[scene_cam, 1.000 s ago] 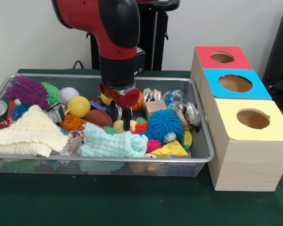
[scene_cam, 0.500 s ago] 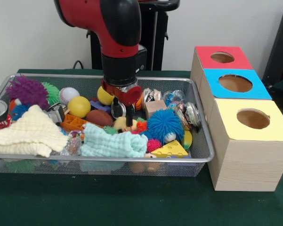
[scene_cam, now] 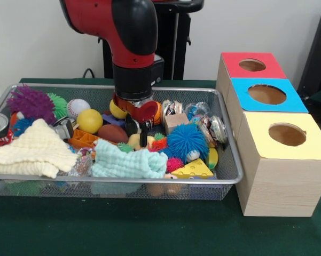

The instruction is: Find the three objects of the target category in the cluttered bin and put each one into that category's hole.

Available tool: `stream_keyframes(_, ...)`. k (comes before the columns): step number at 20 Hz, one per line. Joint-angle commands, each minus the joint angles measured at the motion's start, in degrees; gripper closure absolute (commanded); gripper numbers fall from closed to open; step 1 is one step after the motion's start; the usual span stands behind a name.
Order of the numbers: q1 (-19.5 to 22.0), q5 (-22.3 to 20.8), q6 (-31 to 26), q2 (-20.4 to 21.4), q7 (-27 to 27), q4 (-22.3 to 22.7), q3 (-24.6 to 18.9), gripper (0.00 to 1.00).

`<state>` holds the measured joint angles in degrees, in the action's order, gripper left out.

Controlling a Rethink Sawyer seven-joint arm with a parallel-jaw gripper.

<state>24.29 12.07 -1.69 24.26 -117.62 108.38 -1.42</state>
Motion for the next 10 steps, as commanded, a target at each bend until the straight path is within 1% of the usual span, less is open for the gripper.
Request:
stream_keyframes(1,2.0,-0.8,6.2,-8.7,-10.7,0.5,-7.0,0.0)
stream_keyframes(5,3.3,-1.9,9.8,-11.5,-10.8,-0.3,-8.5,0.0)
stream_keyframes(7,4.5,-3.1,12.4,-14.4,-10.5,-1.6,-9.9,0.0)
stream_keyframes(10,4.8,-3.3,12.5,-15.0,-10.3,-1.9,-10.4,0.0)
